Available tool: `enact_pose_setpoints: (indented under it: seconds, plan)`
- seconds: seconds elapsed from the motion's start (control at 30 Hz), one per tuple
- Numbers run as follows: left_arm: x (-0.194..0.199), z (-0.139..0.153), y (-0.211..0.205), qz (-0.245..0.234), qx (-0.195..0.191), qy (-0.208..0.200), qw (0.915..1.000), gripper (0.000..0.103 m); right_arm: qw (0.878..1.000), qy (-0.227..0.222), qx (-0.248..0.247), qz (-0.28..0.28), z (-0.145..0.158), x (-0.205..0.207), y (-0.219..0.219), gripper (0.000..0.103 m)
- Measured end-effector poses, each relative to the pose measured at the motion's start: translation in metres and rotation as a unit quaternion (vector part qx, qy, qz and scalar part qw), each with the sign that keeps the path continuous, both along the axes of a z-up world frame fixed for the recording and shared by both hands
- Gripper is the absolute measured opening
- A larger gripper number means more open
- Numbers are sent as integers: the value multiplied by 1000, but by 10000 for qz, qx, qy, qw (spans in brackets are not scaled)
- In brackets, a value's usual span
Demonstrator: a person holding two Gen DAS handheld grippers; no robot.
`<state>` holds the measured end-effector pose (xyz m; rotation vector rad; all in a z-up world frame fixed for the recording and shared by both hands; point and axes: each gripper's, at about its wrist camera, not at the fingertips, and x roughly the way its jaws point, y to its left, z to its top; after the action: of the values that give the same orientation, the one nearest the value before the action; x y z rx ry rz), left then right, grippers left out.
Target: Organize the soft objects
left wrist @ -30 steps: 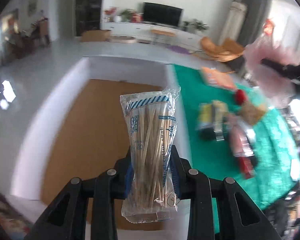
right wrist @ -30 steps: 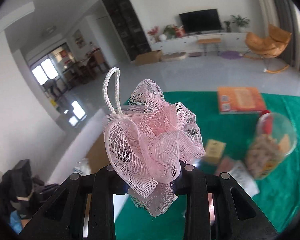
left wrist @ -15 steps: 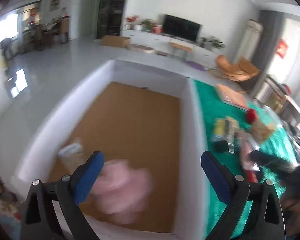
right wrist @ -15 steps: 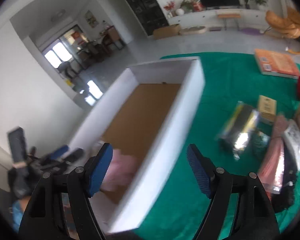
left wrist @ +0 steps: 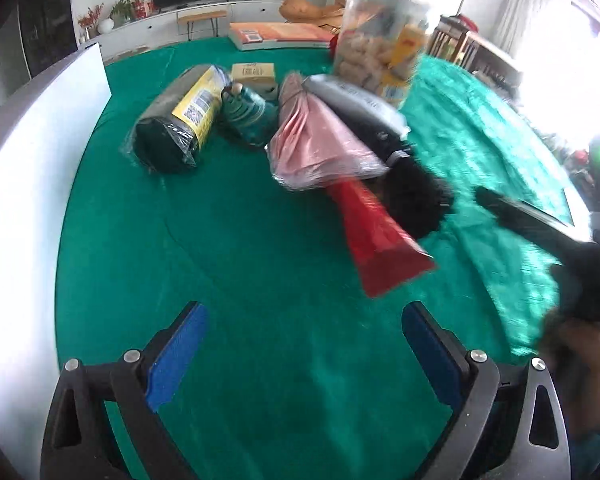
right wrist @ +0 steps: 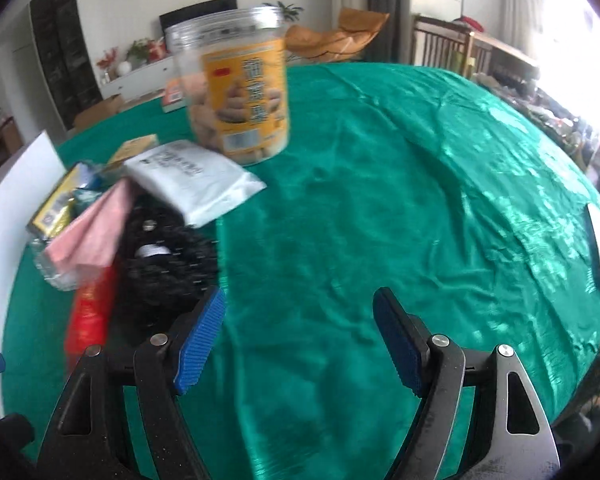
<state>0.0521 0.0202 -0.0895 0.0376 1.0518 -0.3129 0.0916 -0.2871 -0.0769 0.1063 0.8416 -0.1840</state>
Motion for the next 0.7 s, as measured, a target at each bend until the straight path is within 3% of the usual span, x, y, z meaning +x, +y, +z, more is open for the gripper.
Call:
enact_pose_setpoints:
  seconds: [0.07,0.13,0.27,0.47,0.7]
  plan:
    - [14,-9,-6,21,165,-95,9998,97,9986,83,443,-281,-7,-3,-21,79]
    - [29,-16,-10,74,349,-253,9990,97,9972,149,556,-474,-13,1,-32,79]
    - [48,-22,-16,142,429,-569,9974,103,9978,127,341,-555,-17,8,-36,82]
    - [62,-23,-14,198,401,-565,9974,103,9984,266,22,-492,-21,11,-28,86]
    - [62,-23,-14,200,399,-569,9974,103,9985,274,-19,-482,-21,5,-20,88]
